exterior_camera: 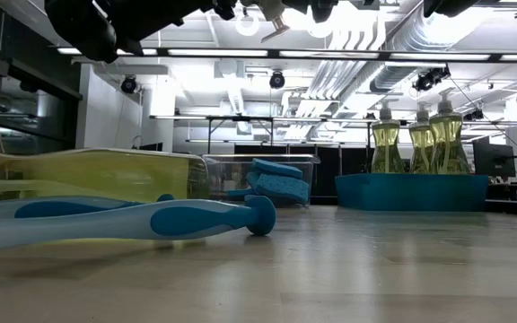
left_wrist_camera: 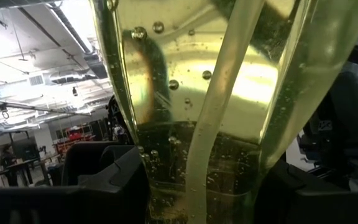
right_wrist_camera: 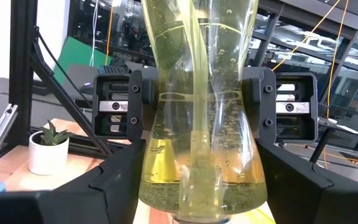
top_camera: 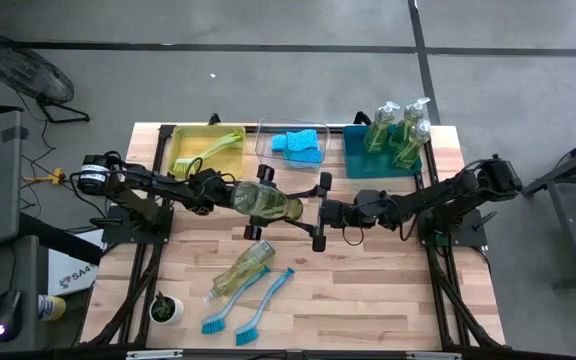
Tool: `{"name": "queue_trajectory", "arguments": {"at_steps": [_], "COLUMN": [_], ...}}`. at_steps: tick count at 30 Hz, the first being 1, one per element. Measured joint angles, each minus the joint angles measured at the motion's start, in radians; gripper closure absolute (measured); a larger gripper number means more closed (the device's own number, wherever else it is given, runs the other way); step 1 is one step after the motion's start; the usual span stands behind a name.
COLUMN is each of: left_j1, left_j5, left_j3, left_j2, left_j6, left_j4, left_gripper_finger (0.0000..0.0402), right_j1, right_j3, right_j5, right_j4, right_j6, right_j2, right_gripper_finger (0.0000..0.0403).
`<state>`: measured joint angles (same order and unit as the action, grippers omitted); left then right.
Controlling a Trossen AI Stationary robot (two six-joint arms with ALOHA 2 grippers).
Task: Pick & Place Kitchen Sink Supplies
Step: Put the dish soap into the blue bin
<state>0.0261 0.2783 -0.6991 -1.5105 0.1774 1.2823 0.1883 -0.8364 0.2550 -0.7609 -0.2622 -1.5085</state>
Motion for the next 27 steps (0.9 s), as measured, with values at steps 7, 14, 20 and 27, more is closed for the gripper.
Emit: {"name": "queue_trajectory", "arguments": {"at_steps": [7, 14, 20, 27], "left_j1": [0.000, 0.000, 0.000, 0.001], "left_j5": [0.000, -0.024, -0.029, -0.030], "left_j3": [0.000, -0.001, -0.002, -0.002], "left_j2": [0.000, 0.000, 0.002, 0.002], "left_j6": [0.000, -0.005, -0.009, -0.006], "left_j4": [-0.001, 0.007, 0.014, 0.004], "left_gripper_finger": [0.0211, 0.0161, 0.0143, 0.0154], "right_j1": [0.000, 0.000, -0.004, -0.006], "right_j3": [0.000, 0.000, 0.003, 0.002], "right_j5": [0.001, 0.016, 0.051, 0.075], "right_j4": [0.000, 0.004, 0.044, 0.070], "right_j6": [0.000, 0.015, 0.019, 0.020], "right_j2": [0.000, 0.000, -0.004, -0.004], "right_gripper_finger": [0.0139, 0.0139, 0.0140, 0.0141]}}
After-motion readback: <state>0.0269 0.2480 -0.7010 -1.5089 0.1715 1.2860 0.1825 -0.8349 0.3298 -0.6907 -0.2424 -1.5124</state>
